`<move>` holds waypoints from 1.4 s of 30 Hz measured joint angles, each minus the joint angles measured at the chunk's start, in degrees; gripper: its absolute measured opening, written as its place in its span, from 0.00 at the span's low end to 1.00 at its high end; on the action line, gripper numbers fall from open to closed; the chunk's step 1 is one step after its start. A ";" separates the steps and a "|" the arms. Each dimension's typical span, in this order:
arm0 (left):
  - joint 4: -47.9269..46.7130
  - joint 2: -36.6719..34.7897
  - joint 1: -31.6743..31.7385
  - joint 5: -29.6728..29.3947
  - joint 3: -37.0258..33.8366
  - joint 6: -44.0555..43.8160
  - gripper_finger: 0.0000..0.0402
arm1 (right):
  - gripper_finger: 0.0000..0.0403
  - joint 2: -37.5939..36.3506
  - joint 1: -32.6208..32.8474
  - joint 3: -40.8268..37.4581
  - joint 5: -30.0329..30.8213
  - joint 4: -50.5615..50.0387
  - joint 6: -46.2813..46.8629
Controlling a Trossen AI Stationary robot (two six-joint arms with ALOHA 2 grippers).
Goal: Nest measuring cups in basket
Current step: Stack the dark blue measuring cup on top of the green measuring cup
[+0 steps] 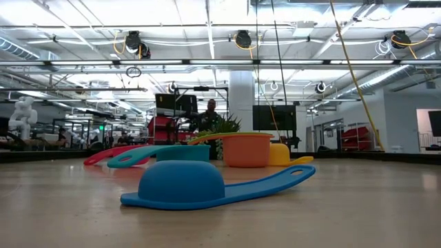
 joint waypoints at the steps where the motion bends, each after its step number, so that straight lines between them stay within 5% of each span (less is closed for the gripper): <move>1: -0.18 0.00 0.00 -0.18 0.00 0.29 0.01 | 0.08 0.00 0.00 0.00 0.97 0.07 -0.03; 13: -5.89 -1.34 1.60 -4.59 -0.37 0.45 0.01 | 0.36 -0.02 0.02 0.00 22.17 1.64 -5.59; 23: -7.14 -2.73 2.92 -10.05 -8.06 12.72 0.01 | 0.41 -0.02 0.00 0.02 22.41 2.33 -5.26; 34: -5.65 -3.23 6.82 -9.36 -19.24 19.68 0.01 | 0.41 -0.02 -0.02 0.02 22.23 1.78 -1.80; 42: 0.07 -3.23 10.14 -1.00 -25.20 27.91 0.01 | 0.41 -0.02 -0.02 0.02 22.21 1.41 -0.82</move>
